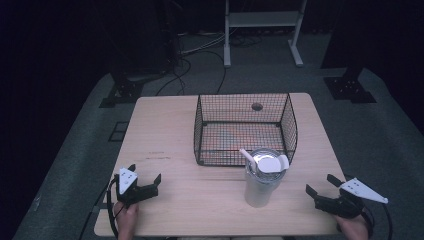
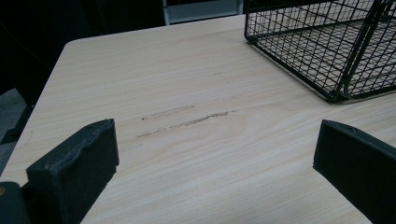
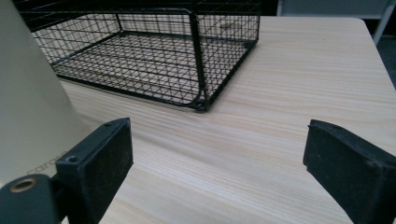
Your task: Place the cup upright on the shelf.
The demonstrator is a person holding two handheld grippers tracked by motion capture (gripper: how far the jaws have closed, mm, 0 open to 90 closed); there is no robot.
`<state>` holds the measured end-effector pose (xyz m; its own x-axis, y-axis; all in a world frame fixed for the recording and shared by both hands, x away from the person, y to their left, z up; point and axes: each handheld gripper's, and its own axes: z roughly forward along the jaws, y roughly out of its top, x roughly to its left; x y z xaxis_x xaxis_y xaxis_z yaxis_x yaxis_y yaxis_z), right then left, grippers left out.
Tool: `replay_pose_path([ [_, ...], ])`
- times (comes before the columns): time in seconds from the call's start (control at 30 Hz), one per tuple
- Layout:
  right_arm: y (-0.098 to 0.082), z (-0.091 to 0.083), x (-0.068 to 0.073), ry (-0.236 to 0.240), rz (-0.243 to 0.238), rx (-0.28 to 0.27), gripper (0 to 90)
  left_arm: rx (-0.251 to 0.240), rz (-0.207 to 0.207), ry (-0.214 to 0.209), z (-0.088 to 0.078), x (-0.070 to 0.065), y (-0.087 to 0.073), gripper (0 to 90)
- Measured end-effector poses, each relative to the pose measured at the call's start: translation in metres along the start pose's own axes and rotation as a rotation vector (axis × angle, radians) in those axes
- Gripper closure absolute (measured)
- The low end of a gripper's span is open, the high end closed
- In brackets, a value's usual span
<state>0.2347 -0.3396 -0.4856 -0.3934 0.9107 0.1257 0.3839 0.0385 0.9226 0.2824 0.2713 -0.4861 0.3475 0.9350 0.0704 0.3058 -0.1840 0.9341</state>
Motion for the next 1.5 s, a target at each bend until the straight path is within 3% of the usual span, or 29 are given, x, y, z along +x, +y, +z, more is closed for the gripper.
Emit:
replay_pose_path([
  [0.47, 0.007, 0.000, 0.018, 0.081, -0.079, 0.015, 7.5, -0.003, 0.002, 0.000, -0.001, 0.000, -0.001, 0.0],
  [0.63, 0.013, -0.004, 0.027, 0.127, -0.105, 0.008, 7.4, -0.003, 0.003, 0.002, -0.001, 0.000, -0.001, 0.0],
  [0.87, 0.019, -0.004, 0.045, 0.216, -0.176, 0.024, 7.4, -0.002, 0.008, 0.004, -0.001, -0.001, -0.001, 0.0],
  [1.0, 0.021, -0.005, 0.056, 0.244, -0.208, 0.025, 7.4, -0.003, 0.007, 0.003, -0.002, -0.001, -0.001, 0.0],
  [1.5, 0.022, 0.002, 0.081, 0.325, -0.255, 0.038, 7.3, -0.002, -0.001, -0.001, -0.001, 0.000, -0.001, 0.0],
])
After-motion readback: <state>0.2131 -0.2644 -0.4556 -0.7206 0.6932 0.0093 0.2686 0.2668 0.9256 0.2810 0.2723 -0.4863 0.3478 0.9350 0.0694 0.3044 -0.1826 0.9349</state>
